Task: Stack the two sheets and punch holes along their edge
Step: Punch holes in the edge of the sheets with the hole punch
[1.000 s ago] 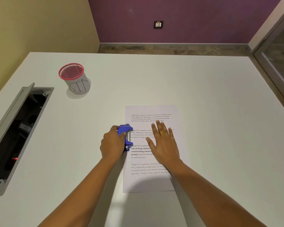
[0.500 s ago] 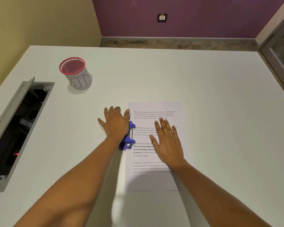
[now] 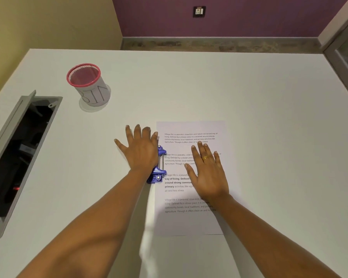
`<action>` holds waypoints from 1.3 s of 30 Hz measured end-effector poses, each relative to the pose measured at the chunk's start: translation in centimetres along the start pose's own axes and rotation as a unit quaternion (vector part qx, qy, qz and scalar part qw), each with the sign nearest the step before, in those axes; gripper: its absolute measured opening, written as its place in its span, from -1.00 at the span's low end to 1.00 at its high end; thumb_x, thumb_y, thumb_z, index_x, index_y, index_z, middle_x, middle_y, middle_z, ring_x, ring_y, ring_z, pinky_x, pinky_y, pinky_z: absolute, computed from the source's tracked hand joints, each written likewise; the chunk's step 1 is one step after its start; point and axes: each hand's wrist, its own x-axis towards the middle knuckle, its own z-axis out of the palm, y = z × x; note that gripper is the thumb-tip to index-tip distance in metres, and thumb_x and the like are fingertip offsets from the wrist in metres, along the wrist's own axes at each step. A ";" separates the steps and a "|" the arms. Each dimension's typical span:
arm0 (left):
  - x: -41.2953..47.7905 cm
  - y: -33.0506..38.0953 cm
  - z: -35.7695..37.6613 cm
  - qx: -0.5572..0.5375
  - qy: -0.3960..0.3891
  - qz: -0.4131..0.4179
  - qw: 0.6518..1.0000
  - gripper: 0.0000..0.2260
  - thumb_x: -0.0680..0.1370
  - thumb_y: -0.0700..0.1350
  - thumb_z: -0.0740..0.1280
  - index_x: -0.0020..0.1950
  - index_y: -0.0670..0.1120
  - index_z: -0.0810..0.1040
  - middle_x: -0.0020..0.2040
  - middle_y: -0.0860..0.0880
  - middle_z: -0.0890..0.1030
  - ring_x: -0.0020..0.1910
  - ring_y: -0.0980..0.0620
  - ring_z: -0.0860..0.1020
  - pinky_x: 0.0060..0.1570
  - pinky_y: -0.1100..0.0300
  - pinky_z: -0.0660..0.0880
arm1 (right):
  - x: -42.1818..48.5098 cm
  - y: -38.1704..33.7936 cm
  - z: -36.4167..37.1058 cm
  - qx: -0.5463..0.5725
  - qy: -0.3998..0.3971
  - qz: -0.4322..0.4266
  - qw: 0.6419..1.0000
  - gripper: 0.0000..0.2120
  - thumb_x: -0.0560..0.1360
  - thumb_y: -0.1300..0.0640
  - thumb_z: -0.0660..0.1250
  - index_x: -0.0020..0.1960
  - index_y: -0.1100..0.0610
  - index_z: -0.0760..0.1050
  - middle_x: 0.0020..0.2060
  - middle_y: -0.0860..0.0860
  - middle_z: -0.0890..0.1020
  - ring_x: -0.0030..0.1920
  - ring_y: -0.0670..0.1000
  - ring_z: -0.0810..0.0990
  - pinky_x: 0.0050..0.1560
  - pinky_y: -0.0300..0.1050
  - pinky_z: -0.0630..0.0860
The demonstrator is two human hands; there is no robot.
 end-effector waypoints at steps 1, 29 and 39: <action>-0.1 -0.1 0.1 0.004 0.002 0.001 1.000 -0.63 0.62 0.05 -0.03 0.33 -0.03 0.36 0.46 -0.05 0.29 0.51 -0.13 0.03 0.34 -0.38 -0.02 | -0.1 0.0 0.0 -0.001 0.002 0.000 1.000 -0.44 0.58 -0.15 -0.04 0.51 0.05 0.01 0.52 0.01 0.05 0.53 -0.01 -0.02 0.48 -0.06 -0.18; -0.3 0.1 -0.5 -0.028 0.028 0.003 0.999 -0.68 0.62 -0.08 0.00 0.15 -0.11 0.50 0.20 -0.07 0.55 0.22 -0.11 0.43 0.00 -0.02 0.37 | -0.3 -0.1 -0.1 0.002 0.024 -0.007 1.000 -0.46 0.58 -0.12 0.02 0.49 0.08 0.10 0.51 0.03 0.13 0.52 0.01 0.05 0.49 -0.04 -0.13; -0.5 0.8 -2.0 -0.108 0.026 -0.014 0.994 -0.70 0.60 0.03 0.08 0.10 -0.10 0.51 -0.03 -0.11 0.65 -0.03 -0.17 0.56 -0.17 0.08 0.36 | -0.1 0.0 0.1 0.001 0.006 -0.003 1.000 -0.44 0.58 -0.15 -0.06 0.51 0.05 0.02 0.53 0.01 0.05 0.53 -0.01 -0.02 0.50 -0.04 -0.16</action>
